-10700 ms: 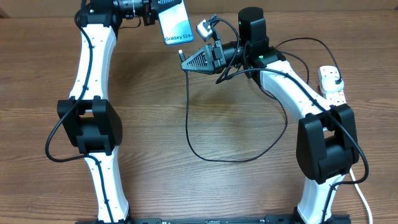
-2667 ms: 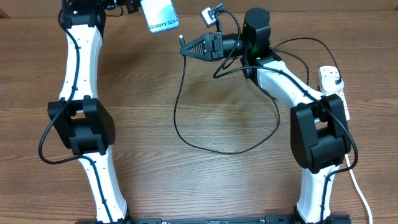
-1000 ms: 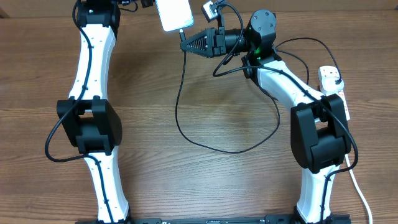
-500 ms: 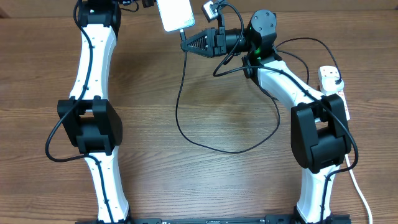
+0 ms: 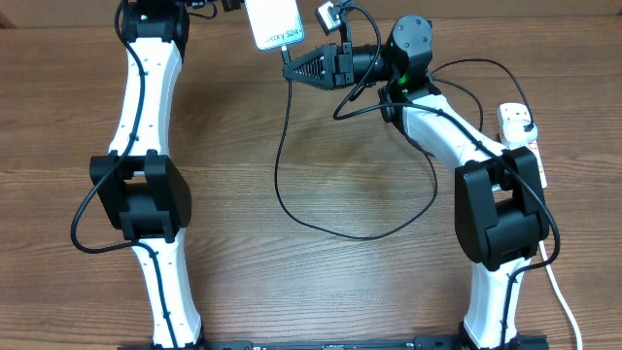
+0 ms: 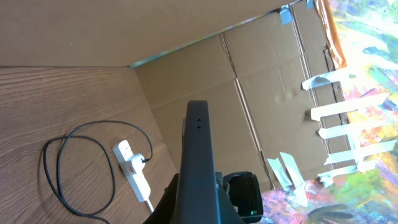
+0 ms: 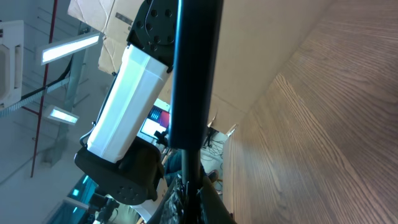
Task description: Plug charger to phone and switch on socket
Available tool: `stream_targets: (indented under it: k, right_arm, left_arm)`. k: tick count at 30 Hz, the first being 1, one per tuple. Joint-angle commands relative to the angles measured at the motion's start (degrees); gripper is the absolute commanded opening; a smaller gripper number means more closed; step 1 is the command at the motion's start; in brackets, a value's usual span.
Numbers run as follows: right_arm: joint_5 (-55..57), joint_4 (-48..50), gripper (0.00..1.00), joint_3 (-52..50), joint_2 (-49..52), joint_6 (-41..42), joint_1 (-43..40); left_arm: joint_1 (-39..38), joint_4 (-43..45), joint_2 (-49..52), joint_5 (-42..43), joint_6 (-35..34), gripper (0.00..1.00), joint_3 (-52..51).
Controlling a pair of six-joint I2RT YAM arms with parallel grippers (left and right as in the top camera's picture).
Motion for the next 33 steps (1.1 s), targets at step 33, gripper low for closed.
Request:
stream_targets:
  k: [33]
  right_arm:
    - [5.64,0.76,0.04,0.35,-0.39,1.77,-0.96]
  left_arm:
    - [-1.55,0.39,-0.07,3.37,1.14,0.04,0.39]
